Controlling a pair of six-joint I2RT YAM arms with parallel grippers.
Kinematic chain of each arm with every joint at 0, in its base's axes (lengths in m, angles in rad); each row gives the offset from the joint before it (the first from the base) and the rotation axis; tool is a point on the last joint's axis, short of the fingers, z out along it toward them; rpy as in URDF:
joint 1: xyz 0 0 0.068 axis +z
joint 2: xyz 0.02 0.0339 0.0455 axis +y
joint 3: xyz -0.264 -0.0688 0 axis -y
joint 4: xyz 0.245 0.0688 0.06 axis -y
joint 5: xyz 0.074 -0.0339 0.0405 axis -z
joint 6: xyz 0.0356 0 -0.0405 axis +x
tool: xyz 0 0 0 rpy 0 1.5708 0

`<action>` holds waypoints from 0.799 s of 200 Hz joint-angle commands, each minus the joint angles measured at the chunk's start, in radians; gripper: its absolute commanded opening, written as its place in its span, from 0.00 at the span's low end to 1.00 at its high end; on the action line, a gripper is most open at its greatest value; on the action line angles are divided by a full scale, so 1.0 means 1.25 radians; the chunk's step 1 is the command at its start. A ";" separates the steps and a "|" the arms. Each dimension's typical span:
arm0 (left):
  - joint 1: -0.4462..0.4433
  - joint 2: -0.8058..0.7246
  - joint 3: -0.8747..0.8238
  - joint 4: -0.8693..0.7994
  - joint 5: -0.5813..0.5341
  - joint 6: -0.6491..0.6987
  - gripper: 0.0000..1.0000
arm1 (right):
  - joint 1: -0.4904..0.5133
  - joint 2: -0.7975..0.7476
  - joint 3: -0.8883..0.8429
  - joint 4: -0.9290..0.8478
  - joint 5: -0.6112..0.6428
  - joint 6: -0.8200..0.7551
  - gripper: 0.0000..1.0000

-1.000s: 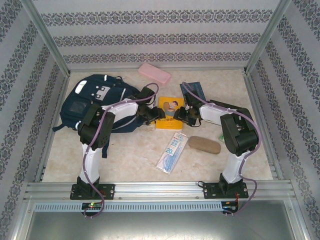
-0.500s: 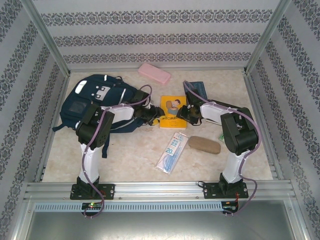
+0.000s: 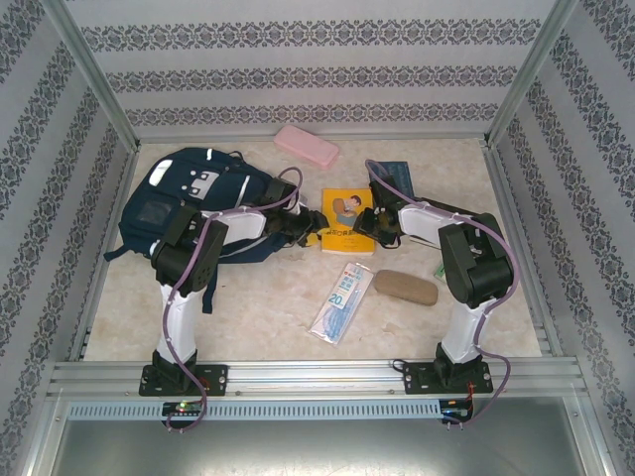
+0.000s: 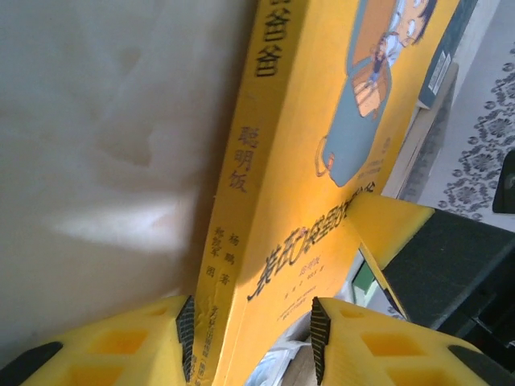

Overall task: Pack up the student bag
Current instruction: Pick up the book at the center of the table.

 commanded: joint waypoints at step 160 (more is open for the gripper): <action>-0.034 -0.050 0.065 -0.029 0.065 0.096 0.00 | 0.007 -0.082 -0.056 0.037 -0.133 0.025 0.59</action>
